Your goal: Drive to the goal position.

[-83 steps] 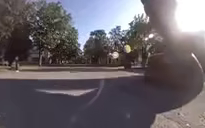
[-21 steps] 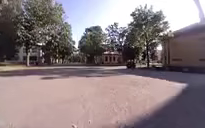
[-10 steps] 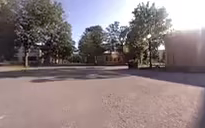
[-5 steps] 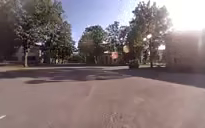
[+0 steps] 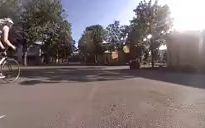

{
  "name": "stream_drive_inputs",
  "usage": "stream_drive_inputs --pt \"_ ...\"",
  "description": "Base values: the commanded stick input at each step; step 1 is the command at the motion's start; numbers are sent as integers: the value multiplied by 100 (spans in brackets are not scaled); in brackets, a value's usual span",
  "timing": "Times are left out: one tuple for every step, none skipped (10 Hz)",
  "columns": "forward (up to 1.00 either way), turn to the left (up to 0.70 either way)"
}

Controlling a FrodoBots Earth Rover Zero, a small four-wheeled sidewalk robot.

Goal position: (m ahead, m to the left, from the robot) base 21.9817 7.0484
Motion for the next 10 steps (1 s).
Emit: stream_drive_inputs --pt "60 0" --pt "60 0" --pt "60 0" --pt "60 0" --pt "60 0" --pt "60 0" --pt "60 0" --pt "60 0" --pt "60 0" --pt "60 0"
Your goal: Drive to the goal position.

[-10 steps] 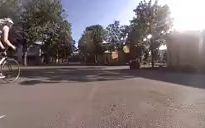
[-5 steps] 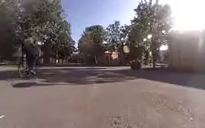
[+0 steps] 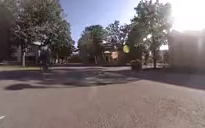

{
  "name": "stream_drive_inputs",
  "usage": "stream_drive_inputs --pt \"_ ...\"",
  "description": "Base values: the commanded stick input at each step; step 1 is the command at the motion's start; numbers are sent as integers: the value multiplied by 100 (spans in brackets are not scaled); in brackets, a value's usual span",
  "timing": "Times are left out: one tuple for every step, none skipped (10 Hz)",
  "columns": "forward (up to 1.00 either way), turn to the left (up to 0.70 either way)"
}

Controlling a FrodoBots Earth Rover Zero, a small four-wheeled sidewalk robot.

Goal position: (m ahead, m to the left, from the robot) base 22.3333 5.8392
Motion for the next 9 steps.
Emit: stream_drive_inputs --pt "60 0" --pt "60 0" --pt "60 0" --pt "60 0" --pt "60 0" --pt "60 0" --pt "60 0" --pt "60 0" --pt "60 0"
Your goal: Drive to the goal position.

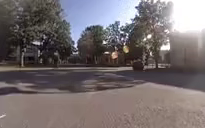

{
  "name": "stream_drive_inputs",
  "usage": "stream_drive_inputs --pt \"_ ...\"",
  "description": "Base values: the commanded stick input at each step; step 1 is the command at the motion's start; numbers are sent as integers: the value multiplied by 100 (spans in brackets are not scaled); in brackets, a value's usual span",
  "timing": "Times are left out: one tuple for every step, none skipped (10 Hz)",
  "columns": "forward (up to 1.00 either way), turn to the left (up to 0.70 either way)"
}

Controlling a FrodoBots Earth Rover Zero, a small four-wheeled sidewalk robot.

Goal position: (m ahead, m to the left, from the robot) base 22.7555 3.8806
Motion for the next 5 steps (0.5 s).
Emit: stream_drive_inputs --pt "60 0" --pt "60 0" --pt "60 0" --pt "60 0" --pt "60 0"
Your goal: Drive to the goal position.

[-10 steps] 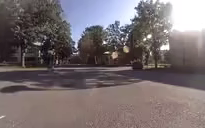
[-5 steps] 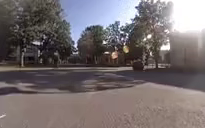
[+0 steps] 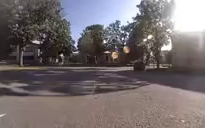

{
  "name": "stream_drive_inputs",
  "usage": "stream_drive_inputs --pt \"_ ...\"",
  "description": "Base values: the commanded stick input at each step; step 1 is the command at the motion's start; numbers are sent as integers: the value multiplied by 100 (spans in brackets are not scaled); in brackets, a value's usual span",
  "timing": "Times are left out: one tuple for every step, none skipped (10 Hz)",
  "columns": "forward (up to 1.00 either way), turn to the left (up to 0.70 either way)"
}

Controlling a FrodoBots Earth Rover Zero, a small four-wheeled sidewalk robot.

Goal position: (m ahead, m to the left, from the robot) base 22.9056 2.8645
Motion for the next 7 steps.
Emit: stream_drive_inputs --pt "60 0" --pt "60 0" --pt "60 0" --pt "60 0" --pt "60 0" --pt "60 0" --pt "60 0"
